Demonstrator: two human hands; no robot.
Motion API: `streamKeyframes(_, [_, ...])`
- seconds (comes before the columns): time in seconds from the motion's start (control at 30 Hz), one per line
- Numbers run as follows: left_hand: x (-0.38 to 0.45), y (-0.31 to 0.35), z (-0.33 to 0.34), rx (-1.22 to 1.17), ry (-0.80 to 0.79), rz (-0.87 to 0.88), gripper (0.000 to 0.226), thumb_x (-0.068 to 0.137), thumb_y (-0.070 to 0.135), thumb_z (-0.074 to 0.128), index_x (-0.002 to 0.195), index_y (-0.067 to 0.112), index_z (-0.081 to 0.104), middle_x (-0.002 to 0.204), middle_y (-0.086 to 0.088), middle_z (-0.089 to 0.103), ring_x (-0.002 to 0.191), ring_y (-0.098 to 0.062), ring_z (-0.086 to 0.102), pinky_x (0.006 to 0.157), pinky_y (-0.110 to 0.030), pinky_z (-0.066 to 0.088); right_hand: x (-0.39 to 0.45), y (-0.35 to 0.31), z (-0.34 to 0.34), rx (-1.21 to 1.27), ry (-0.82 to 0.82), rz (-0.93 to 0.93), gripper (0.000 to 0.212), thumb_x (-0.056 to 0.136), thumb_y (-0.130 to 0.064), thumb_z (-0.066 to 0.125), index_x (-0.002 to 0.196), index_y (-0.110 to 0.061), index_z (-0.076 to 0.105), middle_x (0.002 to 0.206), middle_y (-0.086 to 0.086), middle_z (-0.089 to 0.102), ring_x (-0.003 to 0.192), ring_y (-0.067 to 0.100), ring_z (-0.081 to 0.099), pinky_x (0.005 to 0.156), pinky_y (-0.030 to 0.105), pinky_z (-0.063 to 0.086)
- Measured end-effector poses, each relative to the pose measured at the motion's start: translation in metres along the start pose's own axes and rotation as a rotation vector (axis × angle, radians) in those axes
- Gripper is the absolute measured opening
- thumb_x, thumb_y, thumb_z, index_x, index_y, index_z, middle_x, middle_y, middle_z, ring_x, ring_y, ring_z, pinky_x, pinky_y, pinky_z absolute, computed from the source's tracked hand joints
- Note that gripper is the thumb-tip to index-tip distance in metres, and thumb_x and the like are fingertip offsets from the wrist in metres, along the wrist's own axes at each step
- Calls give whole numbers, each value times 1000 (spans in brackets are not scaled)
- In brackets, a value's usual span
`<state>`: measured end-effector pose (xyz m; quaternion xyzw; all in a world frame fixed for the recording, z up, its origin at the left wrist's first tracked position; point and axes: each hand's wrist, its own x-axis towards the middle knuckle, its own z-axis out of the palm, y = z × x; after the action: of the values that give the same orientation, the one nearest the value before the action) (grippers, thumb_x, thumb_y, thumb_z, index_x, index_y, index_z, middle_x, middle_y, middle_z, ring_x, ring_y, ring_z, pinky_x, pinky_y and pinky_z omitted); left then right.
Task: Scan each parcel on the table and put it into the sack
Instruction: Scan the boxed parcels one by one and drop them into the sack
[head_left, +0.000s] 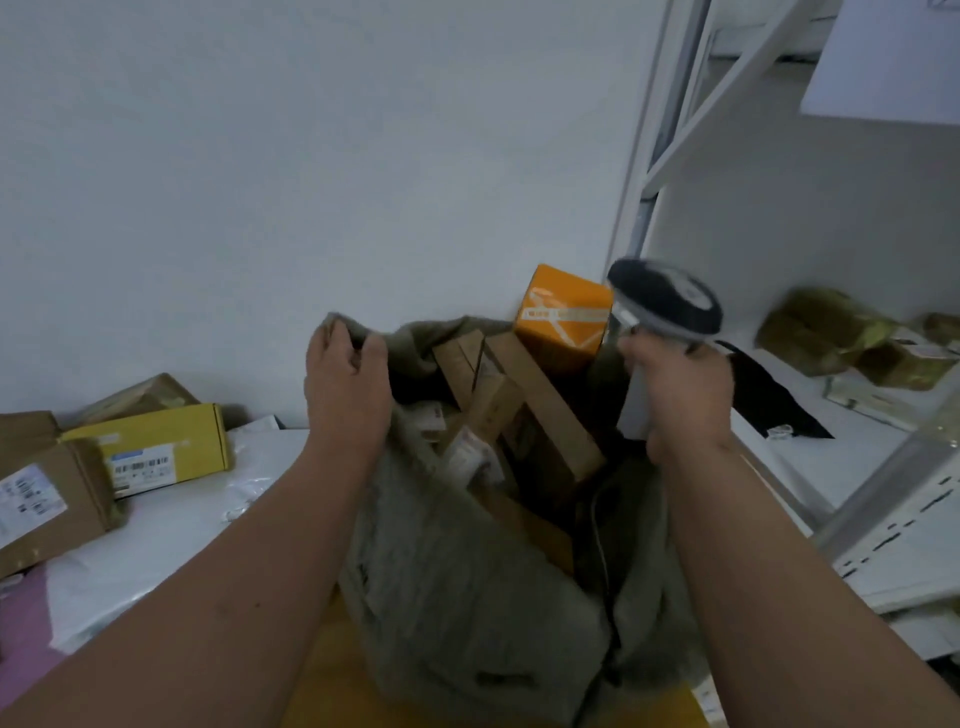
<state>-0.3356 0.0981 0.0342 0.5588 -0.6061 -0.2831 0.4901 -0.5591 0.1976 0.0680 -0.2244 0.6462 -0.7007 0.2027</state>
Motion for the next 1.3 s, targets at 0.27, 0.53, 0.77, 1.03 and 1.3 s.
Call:
streamKeyframes(0.27, [-15,-42,-16,65,-75,-241,19,95,30,49,98,12,56,94,-9,59,90,-25,57,85,-41,50,-12,37,-16,-75,134,194,13,83,-15,67,81,-17,55,82,1,58,82,21,58,69,19,47])
streamKeyframes(0.53, [11,23,-35,-148,113,64,57,103,30,39,154,10,22,156,-4,19,140,-16,27,115,-30,24,-32,-36,-9,144,289,-279,20,80,-13,70,97,-20,63,89,-14,63,84,1,62,82,22,50])
streamKeyframes(0.77, [14,-15,-27,19,-296,-104,62,97,41,48,149,12,31,147,-14,39,129,-30,43,107,-46,39,-43,-23,-10,-4,217,-144,19,83,-15,70,77,-24,54,76,-10,56,69,3,53,78,31,45])
streamKeyframes(1.03, [1,-15,-19,77,-313,-97,54,97,39,51,142,11,41,137,-12,48,122,-30,49,103,-49,44,-39,-16,-14,8,181,-30,26,86,-17,69,76,-27,47,81,-6,52,78,12,52,86,37,46])
streamKeyframes(1.3, [24,60,0,-45,-134,118,54,99,36,34,139,1,31,147,-19,35,134,-35,37,112,-53,33,10,-70,-1,73,118,-304,17,77,-18,71,78,-23,55,74,-7,58,75,12,60,84,40,55])
